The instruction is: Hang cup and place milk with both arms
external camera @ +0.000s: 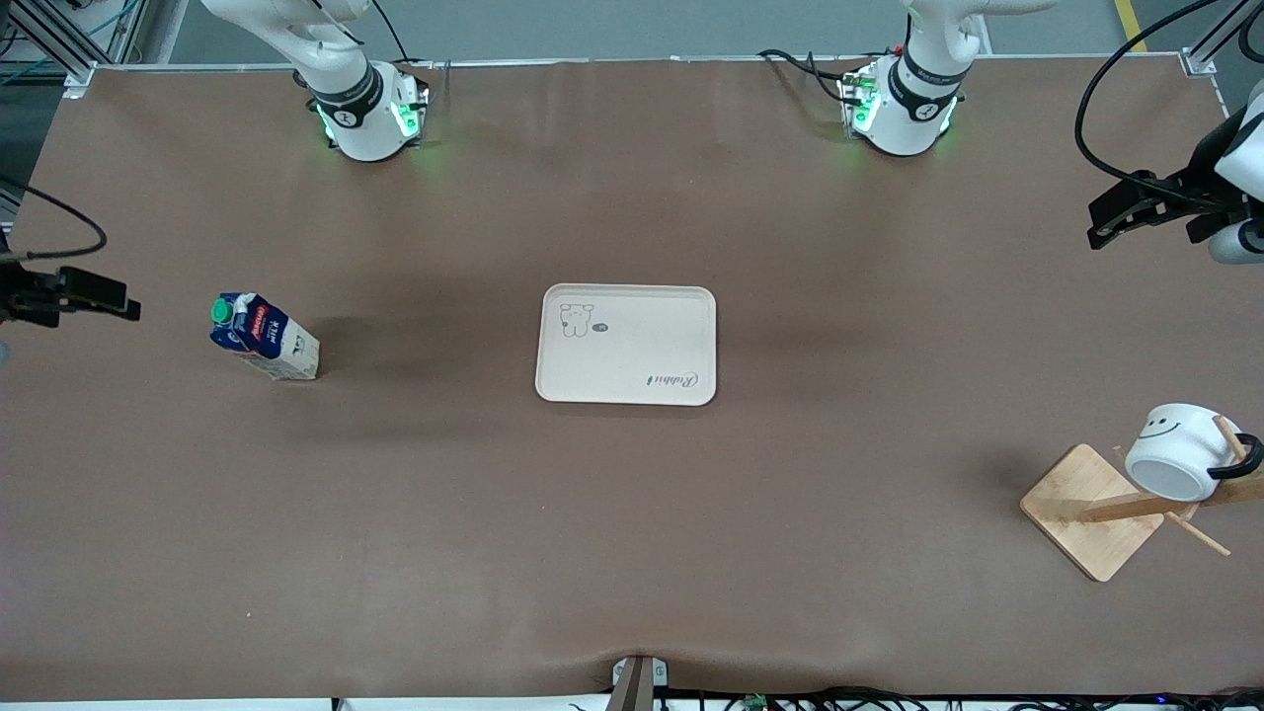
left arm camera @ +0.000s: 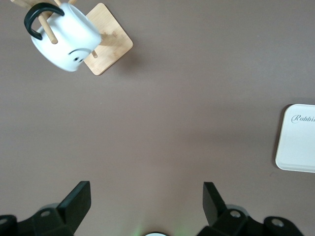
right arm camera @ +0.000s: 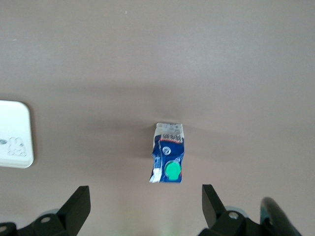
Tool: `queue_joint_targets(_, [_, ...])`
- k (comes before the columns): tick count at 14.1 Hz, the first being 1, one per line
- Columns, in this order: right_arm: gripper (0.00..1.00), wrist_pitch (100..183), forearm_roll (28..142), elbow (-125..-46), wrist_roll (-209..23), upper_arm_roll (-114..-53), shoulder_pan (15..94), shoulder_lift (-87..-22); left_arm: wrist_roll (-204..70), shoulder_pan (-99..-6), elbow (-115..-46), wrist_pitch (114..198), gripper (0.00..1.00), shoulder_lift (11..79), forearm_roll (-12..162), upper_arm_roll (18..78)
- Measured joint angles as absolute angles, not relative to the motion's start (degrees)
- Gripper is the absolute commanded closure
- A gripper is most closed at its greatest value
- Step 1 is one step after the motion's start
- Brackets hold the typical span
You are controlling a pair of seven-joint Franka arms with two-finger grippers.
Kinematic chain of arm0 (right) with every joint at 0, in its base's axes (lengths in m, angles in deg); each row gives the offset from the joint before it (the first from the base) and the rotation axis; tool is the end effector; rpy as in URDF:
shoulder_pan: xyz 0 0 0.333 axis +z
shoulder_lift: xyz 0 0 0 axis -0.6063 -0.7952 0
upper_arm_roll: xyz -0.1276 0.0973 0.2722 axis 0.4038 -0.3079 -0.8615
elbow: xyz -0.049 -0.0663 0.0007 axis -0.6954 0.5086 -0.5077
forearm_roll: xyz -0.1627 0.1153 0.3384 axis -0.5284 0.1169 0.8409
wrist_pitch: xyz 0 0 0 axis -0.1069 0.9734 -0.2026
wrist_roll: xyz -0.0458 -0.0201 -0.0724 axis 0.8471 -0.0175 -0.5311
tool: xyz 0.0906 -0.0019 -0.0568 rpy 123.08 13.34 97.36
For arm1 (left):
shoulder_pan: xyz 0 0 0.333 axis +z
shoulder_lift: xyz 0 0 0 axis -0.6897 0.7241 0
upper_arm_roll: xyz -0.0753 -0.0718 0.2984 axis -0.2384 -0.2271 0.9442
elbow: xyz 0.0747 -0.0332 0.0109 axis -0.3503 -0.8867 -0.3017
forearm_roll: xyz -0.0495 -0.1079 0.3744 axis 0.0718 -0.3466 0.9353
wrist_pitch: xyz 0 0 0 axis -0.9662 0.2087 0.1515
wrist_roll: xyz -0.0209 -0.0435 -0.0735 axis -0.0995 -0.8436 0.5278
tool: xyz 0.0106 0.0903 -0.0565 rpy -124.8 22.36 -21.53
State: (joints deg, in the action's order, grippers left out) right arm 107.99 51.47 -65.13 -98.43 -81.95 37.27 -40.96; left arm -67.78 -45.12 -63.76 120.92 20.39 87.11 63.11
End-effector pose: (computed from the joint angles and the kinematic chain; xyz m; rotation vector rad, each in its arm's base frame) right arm 0.5914 -0.0588 0.6037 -3.0749 -0.0973 0.1757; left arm 0.5451 -0.0386 0.6592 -3.0822 -0.0400 0.0455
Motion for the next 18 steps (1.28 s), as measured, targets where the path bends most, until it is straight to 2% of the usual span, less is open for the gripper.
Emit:
queue_joint_targets(5, [0.00,105.9,51.3,-68.1,-94.3,-82.1,37.9,-33.8,-67.8,-45.1,-63.8,120.9,0.00,20.4,87.1,63.1])
queue_joint_targets(8, [0.00,106.6,48.0,-70.9,-94.2,-82.4,38.5,-32.5,-67.8,-45.0,-64.2,120.9,0.00,20.2,87.1,63.1])
queue_joint_targets(13, [0.00,112.4,47.0,-79.3,-94.1,-82.1,38.2,-28.0,-67.8,-45.0,-64.7,120.9,0.00,19.7,87.0,63.2])
queue_joint_targets(18, [0.00,111.9,47.0,-80.9,-94.1,-82.1,38.2,-25.9,-67.8,-45.1,-65.0,120.9,0.00,19.4,85.6,63.2])
